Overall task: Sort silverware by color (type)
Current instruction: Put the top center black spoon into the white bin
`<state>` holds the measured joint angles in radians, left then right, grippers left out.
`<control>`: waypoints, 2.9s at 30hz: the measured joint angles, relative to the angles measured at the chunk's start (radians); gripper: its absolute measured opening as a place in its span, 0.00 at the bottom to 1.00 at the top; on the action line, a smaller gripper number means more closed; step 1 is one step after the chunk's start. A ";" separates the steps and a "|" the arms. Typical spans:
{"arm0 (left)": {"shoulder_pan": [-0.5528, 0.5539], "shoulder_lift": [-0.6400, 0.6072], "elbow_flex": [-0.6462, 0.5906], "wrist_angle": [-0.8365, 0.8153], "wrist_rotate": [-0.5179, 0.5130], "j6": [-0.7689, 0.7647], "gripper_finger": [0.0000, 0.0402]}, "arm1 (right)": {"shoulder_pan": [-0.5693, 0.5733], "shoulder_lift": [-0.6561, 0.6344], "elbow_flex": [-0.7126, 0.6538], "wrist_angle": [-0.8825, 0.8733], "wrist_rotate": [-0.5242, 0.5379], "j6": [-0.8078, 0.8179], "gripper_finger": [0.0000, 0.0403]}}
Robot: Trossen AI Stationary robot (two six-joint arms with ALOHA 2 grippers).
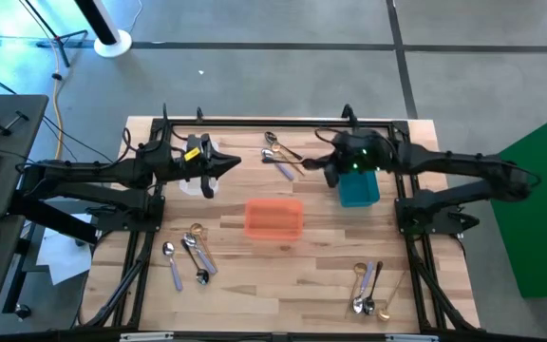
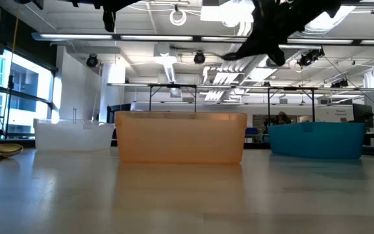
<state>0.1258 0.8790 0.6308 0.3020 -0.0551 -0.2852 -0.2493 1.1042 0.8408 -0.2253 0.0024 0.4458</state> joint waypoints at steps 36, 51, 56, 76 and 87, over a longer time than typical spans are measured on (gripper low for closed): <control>0.088 0.025 0.006 -0.107 0.135 -0.036 0.50 | 0.080 -0.006 0.096 0.010 0.052 -0.103 0.00; 0.070 0.273 0.176 -0.108 0.184 0.034 0.55 | 0.079 -0.006 0.096 0.013 0.053 -0.112 0.00; 0.070 0.315 0.180 -0.097 0.200 0.027 0.55 | 0.077 -0.006 0.096 0.012 0.053 -0.114 0.00; 0.071 0.307 0.181 -0.075 0.177 0.070 0.30 | 0.077 -0.006 0.096 0.011 0.053 -0.114 0.00; 0.071 0.308 0.181 -0.070 0.178 0.079 0.20 | 0.077 -0.006 0.096 0.011 0.053 -0.111 0.00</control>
<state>0.1967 1.1873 0.8120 0.2317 0.1226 -0.2066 -0.1722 1.0985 0.9363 -0.2138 0.0559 0.3344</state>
